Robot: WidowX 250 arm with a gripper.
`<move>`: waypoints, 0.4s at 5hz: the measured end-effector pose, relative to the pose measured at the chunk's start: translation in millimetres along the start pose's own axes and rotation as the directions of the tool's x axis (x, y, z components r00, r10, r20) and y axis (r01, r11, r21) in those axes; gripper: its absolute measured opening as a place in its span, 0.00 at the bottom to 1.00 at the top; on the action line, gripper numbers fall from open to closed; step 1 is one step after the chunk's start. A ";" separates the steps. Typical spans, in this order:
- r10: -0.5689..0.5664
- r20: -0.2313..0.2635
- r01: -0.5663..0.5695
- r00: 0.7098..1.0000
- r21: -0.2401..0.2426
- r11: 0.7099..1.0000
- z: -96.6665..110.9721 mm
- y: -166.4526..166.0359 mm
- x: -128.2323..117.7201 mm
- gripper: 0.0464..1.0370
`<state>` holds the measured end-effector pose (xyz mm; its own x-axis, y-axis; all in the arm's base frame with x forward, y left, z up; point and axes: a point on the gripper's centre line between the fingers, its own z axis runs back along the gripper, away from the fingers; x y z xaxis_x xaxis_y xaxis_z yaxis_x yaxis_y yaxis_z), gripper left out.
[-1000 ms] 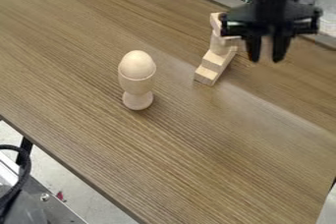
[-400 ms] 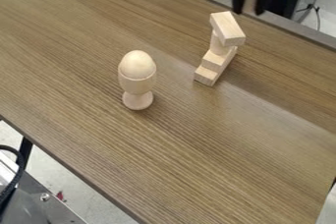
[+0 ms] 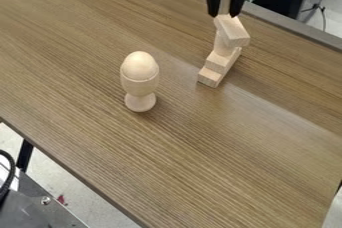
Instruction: Put the block on top of the tower
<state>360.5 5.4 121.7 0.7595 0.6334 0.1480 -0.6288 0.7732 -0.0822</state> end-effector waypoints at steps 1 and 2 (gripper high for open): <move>-0.032 -0.086 0.030 0.996 -0.029 0.999 -9.6 -1.6 -5.9 0.26; -0.040 -0.087 0.036 0.995 -0.049 0.998 -10.2 -5.4 -6.1 0.26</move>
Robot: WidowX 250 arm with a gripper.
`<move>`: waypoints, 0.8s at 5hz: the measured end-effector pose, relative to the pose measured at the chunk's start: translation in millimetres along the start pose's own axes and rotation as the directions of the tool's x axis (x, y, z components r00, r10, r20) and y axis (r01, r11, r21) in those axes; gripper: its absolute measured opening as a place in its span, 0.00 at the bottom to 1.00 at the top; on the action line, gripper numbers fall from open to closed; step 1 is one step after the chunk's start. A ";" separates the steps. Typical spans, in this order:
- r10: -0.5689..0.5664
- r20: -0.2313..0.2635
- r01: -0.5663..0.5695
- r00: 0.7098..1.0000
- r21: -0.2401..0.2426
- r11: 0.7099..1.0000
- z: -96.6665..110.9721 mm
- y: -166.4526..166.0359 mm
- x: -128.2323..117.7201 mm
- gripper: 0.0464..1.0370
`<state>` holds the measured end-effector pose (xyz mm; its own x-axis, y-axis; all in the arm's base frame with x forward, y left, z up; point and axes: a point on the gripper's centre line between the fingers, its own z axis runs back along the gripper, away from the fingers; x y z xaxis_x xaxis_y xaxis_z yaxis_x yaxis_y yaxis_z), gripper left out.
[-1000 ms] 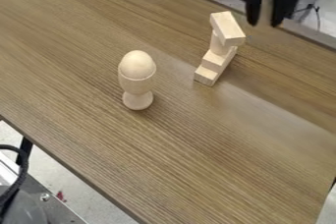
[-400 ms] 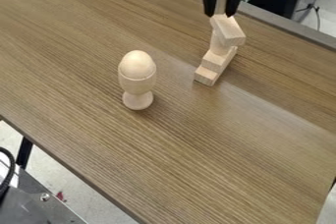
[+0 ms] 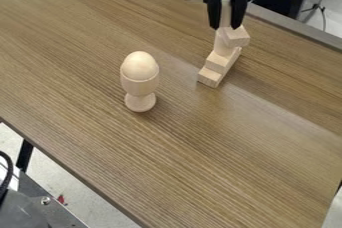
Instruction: Put the block on top of the tower
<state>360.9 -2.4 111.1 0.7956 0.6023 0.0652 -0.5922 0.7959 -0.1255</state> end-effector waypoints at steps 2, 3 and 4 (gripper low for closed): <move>-0.018 0.010 0.018 1.000 -0.006 1.000 -0.3 -5.1 -1.6 0.26; -0.026 0.012 0.026 1.000 -0.007 1.000 -0.9 -5.9 -1.3 0.26; -0.039 0.000 0.039 0.999 -0.006 0.999 -6.4 -11.2 -5.1 0.26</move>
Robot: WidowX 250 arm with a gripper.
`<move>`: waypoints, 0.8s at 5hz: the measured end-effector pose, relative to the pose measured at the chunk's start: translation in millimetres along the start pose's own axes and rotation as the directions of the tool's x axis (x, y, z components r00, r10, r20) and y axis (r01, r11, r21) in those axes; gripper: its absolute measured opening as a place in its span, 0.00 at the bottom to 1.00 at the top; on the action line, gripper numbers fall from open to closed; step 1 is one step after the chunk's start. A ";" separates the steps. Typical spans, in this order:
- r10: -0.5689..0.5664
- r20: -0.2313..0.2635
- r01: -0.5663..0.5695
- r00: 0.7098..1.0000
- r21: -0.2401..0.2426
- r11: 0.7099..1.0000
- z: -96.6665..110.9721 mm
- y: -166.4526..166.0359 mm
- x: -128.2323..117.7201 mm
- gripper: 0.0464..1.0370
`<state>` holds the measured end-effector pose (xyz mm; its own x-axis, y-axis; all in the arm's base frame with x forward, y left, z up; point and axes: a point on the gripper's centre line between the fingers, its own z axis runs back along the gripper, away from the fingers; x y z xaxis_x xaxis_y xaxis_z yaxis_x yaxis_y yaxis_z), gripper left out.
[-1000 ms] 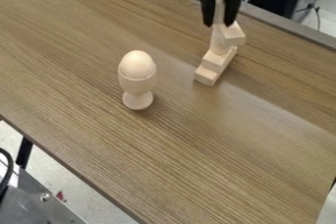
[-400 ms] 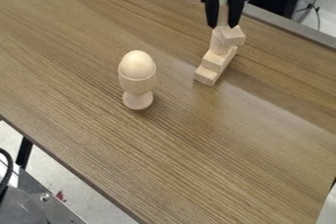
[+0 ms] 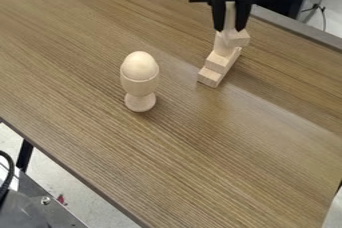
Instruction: Put the block on top of the tower
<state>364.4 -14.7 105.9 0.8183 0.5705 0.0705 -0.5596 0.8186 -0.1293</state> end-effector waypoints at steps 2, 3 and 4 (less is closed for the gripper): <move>-0.019 -0.004 0.019 1.000 0.008 1.000 -5.5 -6.2 -4.3 0.26; -0.016 0.008 0.016 1.000 0.006 1.000 -5.0 -6.8 -2.9 0.29; -0.020 0.030 0.020 0.999 0.012 1.000 -3.5 -8.4 0.3 0.59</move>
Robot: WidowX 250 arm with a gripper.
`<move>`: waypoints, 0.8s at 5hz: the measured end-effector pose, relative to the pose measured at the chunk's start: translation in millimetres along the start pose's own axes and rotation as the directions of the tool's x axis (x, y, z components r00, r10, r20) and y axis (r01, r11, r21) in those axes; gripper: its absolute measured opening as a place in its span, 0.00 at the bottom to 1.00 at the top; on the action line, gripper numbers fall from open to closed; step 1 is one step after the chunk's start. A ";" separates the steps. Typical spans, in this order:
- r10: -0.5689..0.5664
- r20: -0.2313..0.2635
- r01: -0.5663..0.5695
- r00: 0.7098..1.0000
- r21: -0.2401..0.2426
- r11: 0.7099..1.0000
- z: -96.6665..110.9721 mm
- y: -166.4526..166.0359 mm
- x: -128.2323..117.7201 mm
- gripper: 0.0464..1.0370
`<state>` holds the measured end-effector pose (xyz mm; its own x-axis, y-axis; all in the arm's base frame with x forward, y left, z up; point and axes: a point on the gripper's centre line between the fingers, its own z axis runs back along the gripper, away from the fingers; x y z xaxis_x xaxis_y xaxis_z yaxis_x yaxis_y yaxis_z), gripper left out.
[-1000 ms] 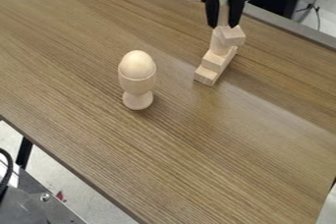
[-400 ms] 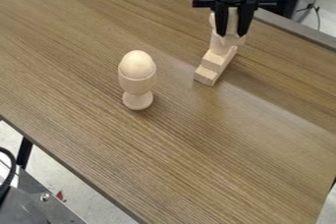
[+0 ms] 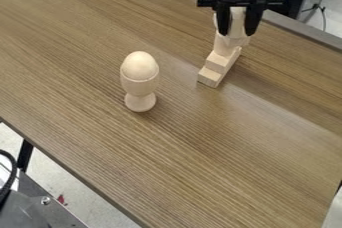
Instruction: Put the block on top of the tower
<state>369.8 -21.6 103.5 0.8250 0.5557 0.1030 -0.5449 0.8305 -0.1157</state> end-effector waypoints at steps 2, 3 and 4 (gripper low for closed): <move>-0.006 0.009 0.006 1.000 0.008 1.000 0.8 -0.6 0.2 0.96; -0.010 0.012 0.010 1.000 0.020 1.000 3.8 -2.6 -0.4 0.96; -0.006 0.078 0.000 0.997 0.085 0.996 33.9 -5.9 -0.3 0.96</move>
